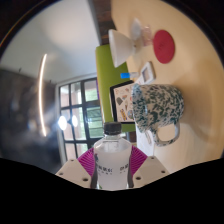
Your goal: Pour water
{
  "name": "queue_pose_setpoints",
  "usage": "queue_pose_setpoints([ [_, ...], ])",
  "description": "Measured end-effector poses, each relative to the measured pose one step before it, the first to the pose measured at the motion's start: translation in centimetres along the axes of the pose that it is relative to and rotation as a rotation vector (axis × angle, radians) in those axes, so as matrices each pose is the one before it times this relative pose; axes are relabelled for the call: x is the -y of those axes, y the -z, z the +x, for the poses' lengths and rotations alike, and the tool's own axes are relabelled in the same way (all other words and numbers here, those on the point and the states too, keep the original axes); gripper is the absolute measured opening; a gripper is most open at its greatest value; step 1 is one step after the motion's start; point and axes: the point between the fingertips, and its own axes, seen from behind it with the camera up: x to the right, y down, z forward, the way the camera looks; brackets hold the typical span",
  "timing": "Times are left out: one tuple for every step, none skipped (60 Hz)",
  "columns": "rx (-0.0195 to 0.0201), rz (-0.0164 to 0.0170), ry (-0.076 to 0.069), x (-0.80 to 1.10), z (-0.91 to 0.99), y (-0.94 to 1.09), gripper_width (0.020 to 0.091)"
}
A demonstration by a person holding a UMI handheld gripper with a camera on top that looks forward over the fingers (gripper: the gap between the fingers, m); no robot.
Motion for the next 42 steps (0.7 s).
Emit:
queue_pose_setpoints([
  [-0.01381, 0.01722, -0.0457, -0.5, -0.857, 0.783, 0.0418],
  [0.01964, -0.00296, -0.0257, 0.929, 0.87, -0.732, 0.0418],
  [-0.01415, 0.02167, -0.0318, 0.031, -0.38, -0.547, 0.0417],
  [0.00152, 0.00811, -0.0232, 0.375, 0.126, -0.078, 0.0418],
  [0.00061, 0.00646, -0.0214, 0.283, 0.106, -0.08, 0.0418],
  [-0.00013, 0.00428, -0.0198, 0.213, 0.067, -0.059, 0.0417],
  [0.00155, 0.00306, -0.0186, 0.189, 0.028, -0.038, 0.0417],
  [0.00444, 0.00327, -0.0193, 0.199, -0.071, -0.035, 0.0417],
  [0.00682, 0.0026, -0.0205, 0.149, -0.109, -0.045, 0.0417],
  [0.00552, 0.00359, -0.0224, -0.132, -0.258, 0.705, 0.0417],
  [0.00501, 0.00308, -0.0231, 0.192, -0.024, 0.019, 0.0417],
  [-0.00018, 0.0094, -0.0246, 0.219, -0.184, -0.854, 0.0419],
  [0.00341, 0.00508, -0.0213, 0.226, 0.022, -0.005, 0.0422],
  [0.00205, 0.00461, -0.0197, 0.233, 0.004, 0.024, 0.0418],
  [-0.00031, 0.00467, -0.017, 0.21, 0.045, 0.051, 0.0418],
  [-0.00296, 0.0052, -0.0161, 0.195, 0.089, 0.054, 0.0417],
  [-0.0045, 0.00685, -0.0146, -0.011, -0.138, 0.456, 0.0417],
  [0.00051, 0.00107, -0.0127, 0.214, 0.025, -0.243, 0.0431],
  [0.0026, 0.00135, -0.0094, 0.103, -0.048, -0.089, 0.0431],
  [0.0043, 0.00031, -0.0073, 0.059, -0.077, -0.096, 0.0431],
  [0.0003, 0.00454, -0.0055, -0.059, -0.197, -0.275, 0.0432],
  [0.00587, -0.00301, -0.0053, -0.048, -0.132, 0.006, 0.043],
  [0.00507, -0.00279, -0.0066, -0.048, -0.125, -0.008, 0.0431],
  [0.00267, -0.00211, -0.0077, -0.035, -0.074, 0.03, 0.0431],
  [-0.00009, -0.00231, -0.0084, -0.039, 0.008, 0.013, 0.0433],
  [-0.00295, -0.00283, -0.0089, -0.047, 0.073, -0.018, 0.0432],
  [-0.00413, -0.00318, -0.0078, -0.071, 0.116, -0.022, 0.0435],
  [-0.00404, -0.00265, -0.0068, -0.08, 0.096, -0.017, 0.0436],
  [-0.00356, -0.00278, -0.0052, -0.069, 0.114, -0.067, 0.0433],
  [-0.00199, -0.00351, -0.003, -0.103, 0.078, -0.04, 0.0435],
  [-0.00141, -0.00403, -0.0003, -0.131, 0.058, -0.019, 0.0435],
  [-0.00153, -0.0044, 0.0021, -0.148, 0.058, -0.016, 0.0436],
  [0.00254, -0.0104, 0.0068, -0.194, 0.088, 0.144, 0.0436],
  [-0.00097, -0.00757, 0.007, -0.231, 0.021, 0.015, 0.0437],
  [-0.00442, -0.00386, 0.0083, -0.248, -0.048, -0.151, 0.0419],
  [0.00596, -0.01309, 0.0165, -0.298, -0.017, 0.171, 0.0418],
  [0.0029, -0.01125, 0.0202, -0.376, -0.112, 0.043, 0.0417],
  [0.0045, -0.01519, 0.025, -0.497, -0.195, 0.057, 0.0418],
  [-0.00315, -0.00555, 0.0285, -0.404, -0.217, -0.234, 0.0417],
  [0.01128, -0.02133, 0.0428, -0.684, -0.517, 0.129, 0.0417],
  [0.0133, -0.024, 0.0564, -0.765, -0.594, 0.119, 0.0416],
  [0.01449, -0.02181, 0.0679, -0.715, -0.744, 0.174, 0.0418],
])
